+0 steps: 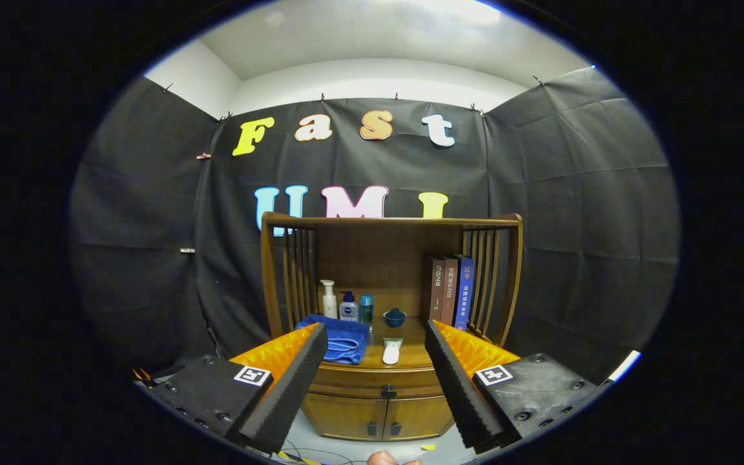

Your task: Pull open the drawer, take out the items inside it, and place them on the countertop above the cabinet.

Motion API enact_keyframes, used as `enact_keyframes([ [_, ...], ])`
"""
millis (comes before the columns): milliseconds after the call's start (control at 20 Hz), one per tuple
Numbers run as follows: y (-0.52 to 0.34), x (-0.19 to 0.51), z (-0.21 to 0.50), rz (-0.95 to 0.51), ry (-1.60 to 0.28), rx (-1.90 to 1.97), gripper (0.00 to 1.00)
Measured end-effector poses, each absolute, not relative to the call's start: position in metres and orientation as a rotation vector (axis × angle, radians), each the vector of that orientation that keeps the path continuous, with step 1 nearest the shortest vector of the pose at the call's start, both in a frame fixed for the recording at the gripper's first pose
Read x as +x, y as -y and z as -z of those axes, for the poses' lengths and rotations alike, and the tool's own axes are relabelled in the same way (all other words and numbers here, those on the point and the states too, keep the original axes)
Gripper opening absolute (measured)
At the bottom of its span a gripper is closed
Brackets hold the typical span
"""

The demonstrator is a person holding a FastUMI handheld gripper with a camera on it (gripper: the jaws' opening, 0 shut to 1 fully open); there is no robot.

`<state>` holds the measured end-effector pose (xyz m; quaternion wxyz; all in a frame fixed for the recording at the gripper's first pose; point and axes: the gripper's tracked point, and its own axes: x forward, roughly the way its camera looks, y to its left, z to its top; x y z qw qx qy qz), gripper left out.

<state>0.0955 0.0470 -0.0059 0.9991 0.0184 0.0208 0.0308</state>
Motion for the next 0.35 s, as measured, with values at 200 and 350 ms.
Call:
enact_keyframes([
  [200, -0.042, 0.075, 0.005, -0.059, -0.045, 0.063, 0.99],
  [350, -0.028, 0.067, 0.010, -0.039, -0.050, 0.068, 0.99],
])
